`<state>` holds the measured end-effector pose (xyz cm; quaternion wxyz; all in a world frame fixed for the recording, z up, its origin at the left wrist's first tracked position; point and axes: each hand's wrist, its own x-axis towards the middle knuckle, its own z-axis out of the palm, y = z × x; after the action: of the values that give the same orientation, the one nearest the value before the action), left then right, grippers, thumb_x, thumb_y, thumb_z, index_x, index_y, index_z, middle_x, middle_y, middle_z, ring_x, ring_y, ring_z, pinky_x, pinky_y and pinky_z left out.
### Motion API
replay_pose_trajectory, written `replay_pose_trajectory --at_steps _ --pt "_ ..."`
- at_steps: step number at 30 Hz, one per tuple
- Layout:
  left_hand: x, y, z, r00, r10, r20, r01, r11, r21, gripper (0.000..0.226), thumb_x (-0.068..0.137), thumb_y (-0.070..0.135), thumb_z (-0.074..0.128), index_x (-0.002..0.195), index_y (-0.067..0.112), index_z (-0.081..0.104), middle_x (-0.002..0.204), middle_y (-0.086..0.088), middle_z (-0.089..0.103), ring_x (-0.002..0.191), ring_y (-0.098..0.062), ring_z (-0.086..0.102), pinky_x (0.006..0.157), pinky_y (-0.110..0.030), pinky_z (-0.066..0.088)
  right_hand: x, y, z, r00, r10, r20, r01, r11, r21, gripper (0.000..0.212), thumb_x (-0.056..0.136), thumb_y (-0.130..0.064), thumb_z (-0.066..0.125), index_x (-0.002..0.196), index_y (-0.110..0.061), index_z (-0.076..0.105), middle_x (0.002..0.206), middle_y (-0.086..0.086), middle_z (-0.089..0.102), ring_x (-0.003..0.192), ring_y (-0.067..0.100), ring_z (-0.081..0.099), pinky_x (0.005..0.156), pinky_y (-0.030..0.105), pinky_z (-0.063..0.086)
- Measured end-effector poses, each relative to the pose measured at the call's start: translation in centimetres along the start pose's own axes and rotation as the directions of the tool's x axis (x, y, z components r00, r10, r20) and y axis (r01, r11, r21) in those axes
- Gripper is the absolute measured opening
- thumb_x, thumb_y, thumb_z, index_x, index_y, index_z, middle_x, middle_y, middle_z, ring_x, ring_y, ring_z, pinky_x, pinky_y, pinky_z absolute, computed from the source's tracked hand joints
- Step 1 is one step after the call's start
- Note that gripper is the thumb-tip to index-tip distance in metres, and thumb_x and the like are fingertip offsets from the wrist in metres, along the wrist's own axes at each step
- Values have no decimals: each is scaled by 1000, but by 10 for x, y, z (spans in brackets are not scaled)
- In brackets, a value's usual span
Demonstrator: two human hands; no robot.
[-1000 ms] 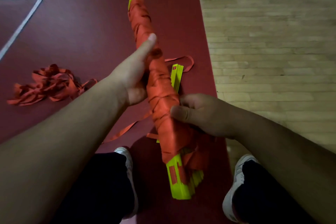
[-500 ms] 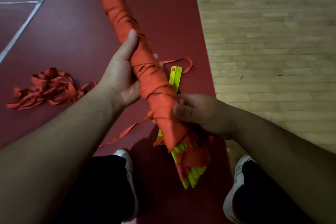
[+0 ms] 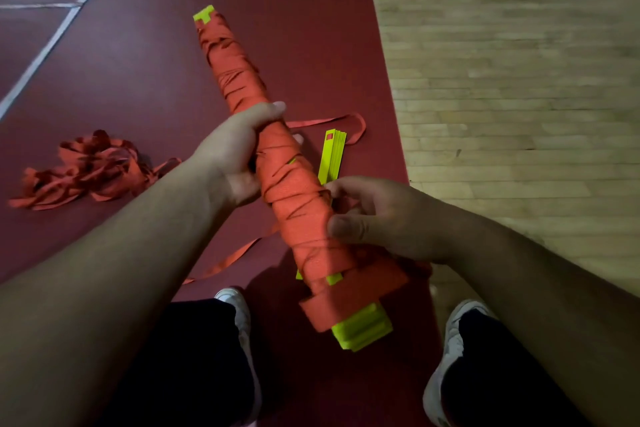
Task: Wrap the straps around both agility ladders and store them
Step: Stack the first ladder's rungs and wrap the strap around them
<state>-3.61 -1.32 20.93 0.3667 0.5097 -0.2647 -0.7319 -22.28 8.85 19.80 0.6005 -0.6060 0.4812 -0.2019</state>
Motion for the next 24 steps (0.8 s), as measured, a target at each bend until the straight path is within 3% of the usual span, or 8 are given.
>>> replay_pose_trajectory --at_steps 3,5,9,12,16,18,21,24 --pt "-4 1 0 996 39 82 -34 998 -60 23 96 30 51 86 9 55 70 -9 62 60 -18 62 60 -26 56 -5 -5 -1 998 1 60 4 996 -91 118 48 -97 58 126 -9 60 123 12 68 112 19 65 95 46 52" --pt "-4 1 3 992 61 112 -48 992 -119 26 96 32 51 86 8 55 73 -8 61 64 -18 61 62 -25 57 -6 -7 0 995 -49 84 47 999 17 110 58 -88 65 113 7 57 104 31 64 91 29 61 74 53 50" --pt "1 -3 3 999 20 43 -17 998 -52 32 93 46 60 89 15 58 66 -5 61 53 -18 61 55 -29 55 -4 -7 3 995 -93 25 88 983 159 31 87 -33 73 86 -10 51 69 12 47 62 18 43 53 24 37" --pt "5 -11 2 1000 -18 -3 18 999 -47 44 91 56 57 101 13 61 71 -7 66 55 -19 66 53 -32 57 -2 -9 6 997 -71 -12 72 986 152 19 90 -19 64 82 -13 48 56 -8 54 49 -2 45 48 11 36" --pt "8 -11 3 999 -40 -32 37 995 -94 46 102 51 40 108 12 64 77 -7 68 60 -21 67 55 -34 58 0 -8 3 999 -6 -39 4 999 -52 37 80 -52 59 76 -16 51 62 0 47 51 2 40 51 18 36" --pt "4 -11 7 999 -34 15 35 998 -48 53 95 64 42 95 17 65 70 -5 64 55 -19 64 54 -30 56 1 3 6 999 47 16 -44 992 -116 51 79 -71 58 74 -20 58 65 14 54 60 11 49 59 33 43" --pt "-5 -13 14 991 25 131 -26 1000 2 46 78 65 57 76 19 56 59 -1 57 45 -14 57 48 -23 51 -2 13 20 990 110 83 -123 978 169 84 53 -90 66 94 -18 69 88 25 66 78 29 58 69 43 49" --pt "-5 -9 15 983 69 168 -53 994 -96 36 85 50 62 75 17 55 67 -2 53 53 -14 53 51 -24 49 -2 15 30 983 60 176 -142 855 498 100 56 -76 77 113 5 64 110 19 73 100 31 68 87 37 57"
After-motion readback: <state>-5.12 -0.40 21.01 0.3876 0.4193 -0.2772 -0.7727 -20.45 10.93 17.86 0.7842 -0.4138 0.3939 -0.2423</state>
